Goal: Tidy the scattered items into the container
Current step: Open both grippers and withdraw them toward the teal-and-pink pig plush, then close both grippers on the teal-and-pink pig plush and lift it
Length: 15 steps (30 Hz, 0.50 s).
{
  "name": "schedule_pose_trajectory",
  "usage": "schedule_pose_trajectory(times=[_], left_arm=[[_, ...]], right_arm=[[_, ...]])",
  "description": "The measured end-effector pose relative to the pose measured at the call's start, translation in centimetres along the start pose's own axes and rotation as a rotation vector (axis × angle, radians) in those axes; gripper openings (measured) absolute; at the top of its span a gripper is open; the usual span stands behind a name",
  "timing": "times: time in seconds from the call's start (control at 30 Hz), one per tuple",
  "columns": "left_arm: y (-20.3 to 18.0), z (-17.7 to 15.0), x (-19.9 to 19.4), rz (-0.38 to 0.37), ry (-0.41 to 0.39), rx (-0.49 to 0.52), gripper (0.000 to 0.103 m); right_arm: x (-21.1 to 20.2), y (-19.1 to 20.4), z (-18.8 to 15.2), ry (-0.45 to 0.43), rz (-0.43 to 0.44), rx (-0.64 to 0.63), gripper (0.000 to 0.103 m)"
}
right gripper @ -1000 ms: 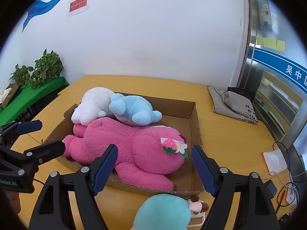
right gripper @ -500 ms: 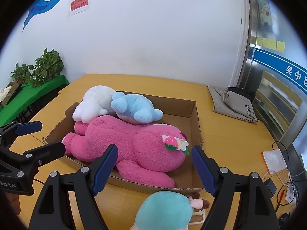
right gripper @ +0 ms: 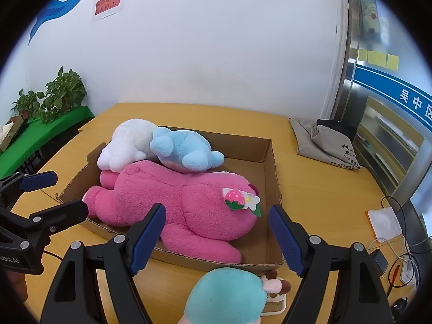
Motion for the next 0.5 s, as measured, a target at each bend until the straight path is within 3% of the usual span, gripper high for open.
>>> schedule_pose_trajectory(times=[0.2, 0.5], left_arm=[[-0.9, -0.3, 0.7, -0.029, 0.018, 0.006, 0.103], [-3.1, -1.3, 2.7, -0.137, 0.077, 0.032, 0.103]], right_arm=[[-0.1, -1.1, -0.3, 0.005, -0.005, 0.026, 0.079], [-1.1, -3.1, -1.8, -0.009, 0.030, 0.074, 0.079]])
Point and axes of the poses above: each gripper's, at about its wrist camera, not at the fingertips, and x roughly the way its jaws point, y to its left, z to its top, the point moved 5 cm from there along x, roughly the way its jaws point, and after that the axes turned 2 degrees about z, right-handed, at the moved point
